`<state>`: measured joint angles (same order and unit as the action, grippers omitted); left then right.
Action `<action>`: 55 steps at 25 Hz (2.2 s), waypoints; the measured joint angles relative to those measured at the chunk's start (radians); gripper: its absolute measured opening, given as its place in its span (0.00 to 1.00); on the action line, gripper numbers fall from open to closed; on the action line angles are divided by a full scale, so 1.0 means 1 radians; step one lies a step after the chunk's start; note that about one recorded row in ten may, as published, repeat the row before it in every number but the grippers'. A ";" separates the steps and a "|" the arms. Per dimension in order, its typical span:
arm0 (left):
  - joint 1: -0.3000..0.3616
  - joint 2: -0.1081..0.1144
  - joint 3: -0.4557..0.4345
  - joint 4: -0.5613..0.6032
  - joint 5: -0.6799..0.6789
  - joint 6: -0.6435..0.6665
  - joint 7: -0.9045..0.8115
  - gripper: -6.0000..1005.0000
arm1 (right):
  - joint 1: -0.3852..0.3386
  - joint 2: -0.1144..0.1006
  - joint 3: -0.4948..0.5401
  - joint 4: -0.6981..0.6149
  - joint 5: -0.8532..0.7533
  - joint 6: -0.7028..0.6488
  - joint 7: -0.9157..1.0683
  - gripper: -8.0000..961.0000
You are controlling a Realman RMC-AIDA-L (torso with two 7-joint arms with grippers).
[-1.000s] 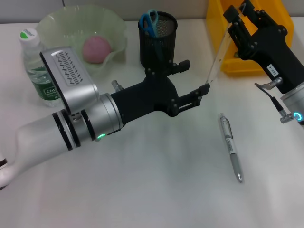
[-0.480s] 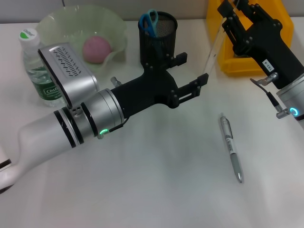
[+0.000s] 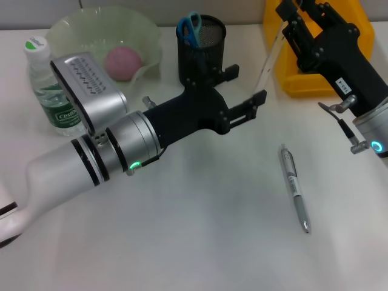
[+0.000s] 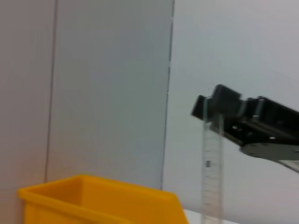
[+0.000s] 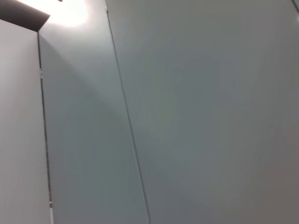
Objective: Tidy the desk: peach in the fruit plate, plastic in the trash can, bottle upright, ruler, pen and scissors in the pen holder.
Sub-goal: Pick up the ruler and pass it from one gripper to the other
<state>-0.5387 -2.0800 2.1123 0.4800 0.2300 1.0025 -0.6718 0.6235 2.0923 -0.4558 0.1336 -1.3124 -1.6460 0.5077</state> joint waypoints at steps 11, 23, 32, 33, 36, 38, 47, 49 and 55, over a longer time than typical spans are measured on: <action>0.000 0.000 0.025 0.021 -0.043 -0.027 -0.011 0.71 | 0.014 0.000 -0.001 0.013 -0.040 -0.010 -0.005 0.43; -0.003 0.000 0.029 0.026 -0.056 -0.065 -0.027 0.71 | 0.021 0.000 -0.001 0.021 -0.053 -0.005 -0.006 0.43; -0.003 0.000 0.032 0.030 -0.071 -0.067 -0.028 0.71 | 0.021 0.000 -0.001 0.032 -0.054 -0.004 -0.021 0.43; -0.003 0.000 0.034 0.033 -0.071 -0.067 -0.028 0.71 | 0.020 0.000 -0.001 0.032 -0.054 -0.004 -0.022 0.43; -0.002 0.000 0.039 0.038 -0.071 -0.066 -0.028 0.71 | 0.019 0.000 -0.001 0.035 -0.054 -0.003 -0.031 0.43; -0.002 0.000 0.041 0.039 -0.071 -0.065 -0.028 0.58 | 0.017 0.000 -0.001 0.040 -0.054 -0.002 -0.044 0.43; 0.002 0.000 0.041 0.046 -0.070 -0.060 -0.028 0.22 | 0.014 0.000 -0.001 0.041 -0.054 -0.001 -0.046 0.44; 0.003 0.000 0.041 0.048 -0.070 -0.061 -0.028 0.18 | 0.014 0.000 -0.001 0.041 -0.054 -0.001 -0.046 0.44; 0.000 0.000 0.046 0.048 -0.070 -0.065 -0.037 0.13 | 0.013 0.000 -0.001 0.041 -0.055 -0.001 -0.046 0.44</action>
<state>-0.5387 -2.0800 2.1585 0.5278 0.1597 0.9378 -0.7090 0.6366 2.0923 -0.4571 0.1749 -1.3676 -1.6472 0.4617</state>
